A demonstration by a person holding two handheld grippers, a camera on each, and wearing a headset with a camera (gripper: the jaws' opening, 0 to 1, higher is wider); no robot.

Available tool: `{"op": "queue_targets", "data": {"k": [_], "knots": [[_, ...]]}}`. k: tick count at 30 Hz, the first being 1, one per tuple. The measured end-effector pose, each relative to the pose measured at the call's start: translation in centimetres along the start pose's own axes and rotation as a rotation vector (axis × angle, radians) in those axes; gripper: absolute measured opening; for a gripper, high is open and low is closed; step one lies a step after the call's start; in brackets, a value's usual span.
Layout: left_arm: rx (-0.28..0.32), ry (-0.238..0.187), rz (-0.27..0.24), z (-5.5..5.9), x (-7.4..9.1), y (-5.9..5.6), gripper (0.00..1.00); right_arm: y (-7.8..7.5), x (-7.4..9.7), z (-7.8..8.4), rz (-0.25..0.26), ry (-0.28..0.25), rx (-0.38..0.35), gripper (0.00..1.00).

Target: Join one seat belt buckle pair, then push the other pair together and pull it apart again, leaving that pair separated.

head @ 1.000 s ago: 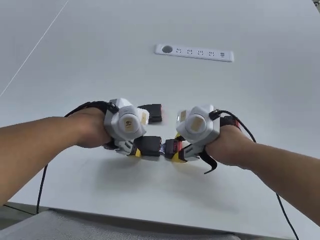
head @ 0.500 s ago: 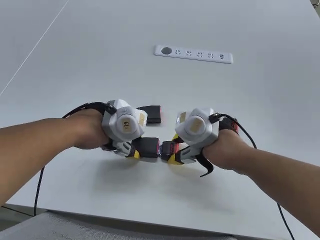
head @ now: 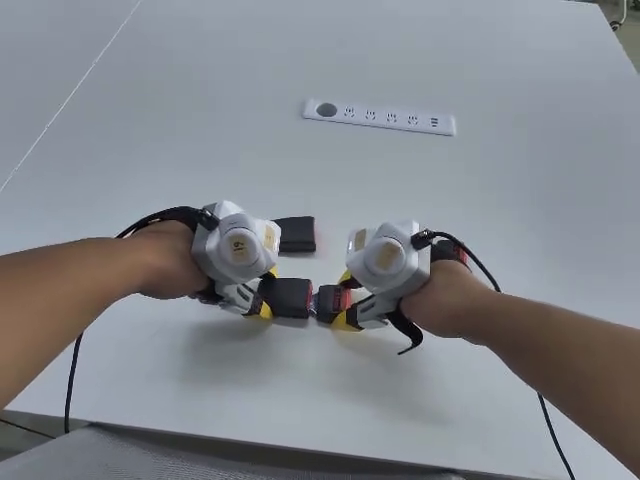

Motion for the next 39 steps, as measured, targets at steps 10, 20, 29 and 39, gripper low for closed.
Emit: {"op": "queue_targets", "data": {"k": [10,20,29,39], "knots": [[0.019,0.003,-0.007,0.08,-0.17,0.03,0.32,-0.11,0.01,-0.01,-0.006,0.005,0.010,0.33],[0.024,0.008,-0.009,0.05,-0.21,-0.05,0.32,-0.17,-0.01,0.05,-0.008,0.002,0.003,0.34],[0.043,0.020,-0.031,-0.09,-0.07,-0.40,0.33,-0.17,0.01,0.00,-0.005,0.011,0.006,0.34],[0.066,0.029,-0.037,-0.20,-0.09,-0.50,0.33,-0.07,0.01,0.13,-0.002,0.002,-0.004,0.34]]}}
Point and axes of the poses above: the centre of the closed fingertips' face, and the gripper's own axes: x roughly backward along the fingers, y roughly to its left, z roughly out of its underside, the point moved 10 cm from there along x, roughly backward along the fingers
